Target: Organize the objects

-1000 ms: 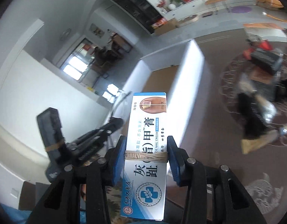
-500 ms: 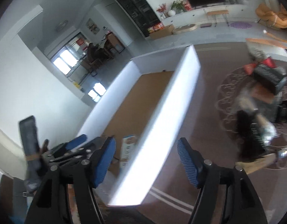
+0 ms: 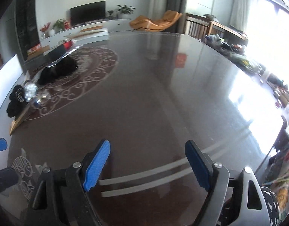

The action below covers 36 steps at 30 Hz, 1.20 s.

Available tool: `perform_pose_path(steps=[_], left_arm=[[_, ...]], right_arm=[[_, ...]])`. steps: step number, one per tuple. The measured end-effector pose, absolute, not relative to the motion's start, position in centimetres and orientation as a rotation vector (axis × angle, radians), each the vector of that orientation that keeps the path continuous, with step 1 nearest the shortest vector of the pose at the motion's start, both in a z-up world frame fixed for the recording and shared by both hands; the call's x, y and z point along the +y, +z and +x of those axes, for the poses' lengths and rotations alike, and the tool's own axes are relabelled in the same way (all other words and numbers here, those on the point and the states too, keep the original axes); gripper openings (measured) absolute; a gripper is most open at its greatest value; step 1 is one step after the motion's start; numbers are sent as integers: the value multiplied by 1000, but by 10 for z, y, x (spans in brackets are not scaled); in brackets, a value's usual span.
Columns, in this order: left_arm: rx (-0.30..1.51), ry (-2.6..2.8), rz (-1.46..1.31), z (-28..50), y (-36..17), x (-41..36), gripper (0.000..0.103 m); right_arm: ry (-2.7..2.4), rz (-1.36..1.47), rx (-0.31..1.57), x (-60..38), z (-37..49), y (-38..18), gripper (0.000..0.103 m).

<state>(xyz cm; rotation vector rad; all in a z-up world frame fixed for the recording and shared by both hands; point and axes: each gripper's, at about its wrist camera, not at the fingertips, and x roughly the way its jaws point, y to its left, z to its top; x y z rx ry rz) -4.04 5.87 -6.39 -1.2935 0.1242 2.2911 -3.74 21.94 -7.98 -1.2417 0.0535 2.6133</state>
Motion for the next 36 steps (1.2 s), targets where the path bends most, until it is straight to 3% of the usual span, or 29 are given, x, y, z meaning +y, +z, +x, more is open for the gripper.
perform_pose_path(steps=[5, 9, 11, 14, 36], left_arm=[[149, 2294, -1266, -68, -71, 96, 92], [290, 2298, -1219, -83, -71, 125, 94], [400, 2289, -1182, -94, -75, 144, 103], [403, 2231, -1143, -103, -77, 157, 103], [406, 2214, -1135, -110, -73, 164, 103]], right_arm=[[2557, -1235, 184, 257, -40, -88, 84], [2516, -1237, 190, 278, -56, -84, 84], [2491, -1232, 220, 287, -64, -86, 96], [2442, -1207, 267, 303, -70, -89, 103], [2418, -1164, 271, 305, -69, -93, 103]])
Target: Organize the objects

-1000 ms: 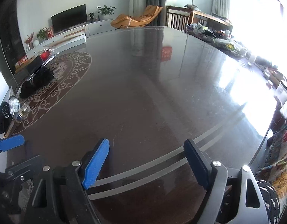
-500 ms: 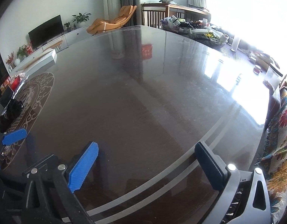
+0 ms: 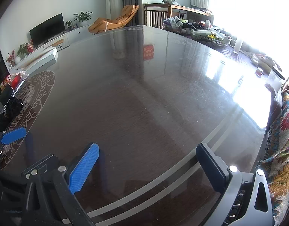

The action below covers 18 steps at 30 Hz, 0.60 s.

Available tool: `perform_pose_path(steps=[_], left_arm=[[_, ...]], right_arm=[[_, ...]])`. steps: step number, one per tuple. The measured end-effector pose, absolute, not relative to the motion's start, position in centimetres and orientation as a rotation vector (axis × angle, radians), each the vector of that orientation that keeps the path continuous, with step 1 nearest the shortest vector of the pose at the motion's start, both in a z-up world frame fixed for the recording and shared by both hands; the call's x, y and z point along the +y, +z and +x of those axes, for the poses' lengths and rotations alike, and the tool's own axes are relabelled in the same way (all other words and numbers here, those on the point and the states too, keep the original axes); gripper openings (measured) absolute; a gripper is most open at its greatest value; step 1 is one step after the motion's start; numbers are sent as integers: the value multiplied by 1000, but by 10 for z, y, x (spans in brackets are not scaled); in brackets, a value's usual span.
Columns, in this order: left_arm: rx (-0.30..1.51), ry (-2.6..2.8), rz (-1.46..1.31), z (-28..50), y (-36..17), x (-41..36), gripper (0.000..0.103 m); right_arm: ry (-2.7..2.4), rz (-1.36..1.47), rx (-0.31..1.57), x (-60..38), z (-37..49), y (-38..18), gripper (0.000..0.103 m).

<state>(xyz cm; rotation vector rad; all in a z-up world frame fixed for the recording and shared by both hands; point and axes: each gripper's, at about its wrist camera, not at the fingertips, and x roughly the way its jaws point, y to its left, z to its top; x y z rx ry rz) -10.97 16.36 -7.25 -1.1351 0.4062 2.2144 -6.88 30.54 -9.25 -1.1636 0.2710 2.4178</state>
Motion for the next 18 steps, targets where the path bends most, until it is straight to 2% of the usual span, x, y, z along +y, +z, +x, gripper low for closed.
perform_pose_path(steps=[18], left_arm=[[406, 2215, -1135, -109, -72, 163, 103]], right_arm=[[2418, -1160, 273, 305, -68, -94, 103]])
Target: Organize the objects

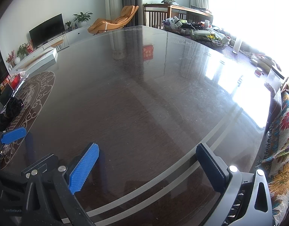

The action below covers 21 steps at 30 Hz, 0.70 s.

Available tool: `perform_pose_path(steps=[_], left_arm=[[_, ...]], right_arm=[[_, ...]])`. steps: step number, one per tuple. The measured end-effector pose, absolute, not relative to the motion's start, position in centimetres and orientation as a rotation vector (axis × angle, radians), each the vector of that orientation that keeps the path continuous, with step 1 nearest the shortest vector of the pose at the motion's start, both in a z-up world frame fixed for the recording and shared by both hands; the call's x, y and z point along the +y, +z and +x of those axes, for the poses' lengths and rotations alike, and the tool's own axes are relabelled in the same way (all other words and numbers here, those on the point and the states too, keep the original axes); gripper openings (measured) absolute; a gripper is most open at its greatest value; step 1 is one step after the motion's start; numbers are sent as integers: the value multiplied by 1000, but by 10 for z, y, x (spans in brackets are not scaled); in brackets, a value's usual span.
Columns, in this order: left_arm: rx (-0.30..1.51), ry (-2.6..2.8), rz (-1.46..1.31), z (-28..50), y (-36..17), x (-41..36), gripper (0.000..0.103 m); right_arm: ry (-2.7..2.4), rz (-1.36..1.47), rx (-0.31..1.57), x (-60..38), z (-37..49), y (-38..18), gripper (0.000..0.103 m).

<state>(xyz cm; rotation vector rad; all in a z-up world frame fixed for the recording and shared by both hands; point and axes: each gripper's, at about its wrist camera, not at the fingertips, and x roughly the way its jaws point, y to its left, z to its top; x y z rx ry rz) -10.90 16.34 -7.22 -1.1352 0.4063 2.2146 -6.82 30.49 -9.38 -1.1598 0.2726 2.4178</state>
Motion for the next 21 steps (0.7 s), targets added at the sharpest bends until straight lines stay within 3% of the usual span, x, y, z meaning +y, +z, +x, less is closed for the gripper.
perform_pose_path(steps=[19, 21], left_arm=[[435, 2187, -1210, -102, -68, 162, 103], [348, 2290, -1273, -86, -59, 139, 103]], right_arm=[[2368, -1157, 302, 302, -64, -93, 103], [2410, -1193, 281, 295, -66, -93, 103]])
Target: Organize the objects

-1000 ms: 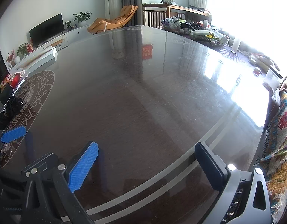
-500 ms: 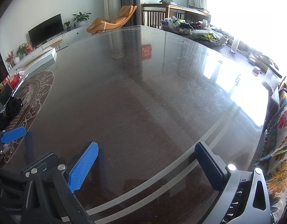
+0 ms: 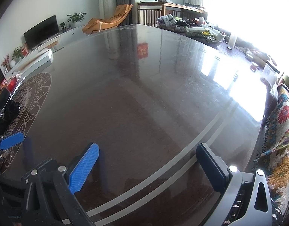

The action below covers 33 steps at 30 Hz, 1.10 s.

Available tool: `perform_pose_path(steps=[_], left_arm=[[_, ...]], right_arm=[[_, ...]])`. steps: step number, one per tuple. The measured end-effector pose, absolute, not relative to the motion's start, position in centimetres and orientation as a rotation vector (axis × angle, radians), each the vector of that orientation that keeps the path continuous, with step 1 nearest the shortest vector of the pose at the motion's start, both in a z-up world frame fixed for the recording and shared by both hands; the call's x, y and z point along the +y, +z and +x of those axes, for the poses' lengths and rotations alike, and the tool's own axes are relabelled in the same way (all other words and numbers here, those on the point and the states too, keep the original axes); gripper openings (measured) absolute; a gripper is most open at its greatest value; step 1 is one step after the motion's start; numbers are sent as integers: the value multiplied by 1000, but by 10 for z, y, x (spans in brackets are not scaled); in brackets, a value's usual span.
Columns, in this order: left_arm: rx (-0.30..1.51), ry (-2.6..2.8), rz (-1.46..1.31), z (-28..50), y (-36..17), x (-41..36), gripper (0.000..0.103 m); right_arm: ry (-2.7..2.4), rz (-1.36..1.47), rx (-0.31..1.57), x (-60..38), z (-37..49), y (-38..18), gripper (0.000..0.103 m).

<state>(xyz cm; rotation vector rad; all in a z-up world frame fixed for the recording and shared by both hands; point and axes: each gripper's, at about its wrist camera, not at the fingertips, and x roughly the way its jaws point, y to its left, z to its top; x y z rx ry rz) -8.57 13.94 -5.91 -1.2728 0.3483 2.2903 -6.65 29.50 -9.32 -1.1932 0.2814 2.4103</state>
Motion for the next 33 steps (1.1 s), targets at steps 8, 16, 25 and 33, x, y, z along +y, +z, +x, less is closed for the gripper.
perform_pose_path(steps=[8, 16, 25, 33], left_arm=[[131, 2631, -990, 2, 32, 14, 103], [-80, 2762, -992, 1, 59, -63, 103], [-60, 2677, -1106, -2, 35, -48, 103], [-271, 2675, -1314, -88, -10, -29, 103]], right_arm=[[2724, -1320, 148, 204, -65, -75, 103], [2833, -1550, 114, 76, -150, -71, 103], [2881, -1493, -133, 100, -122, -78, 102], [2925, -1090, 35, 179, -60, -48, 103]])
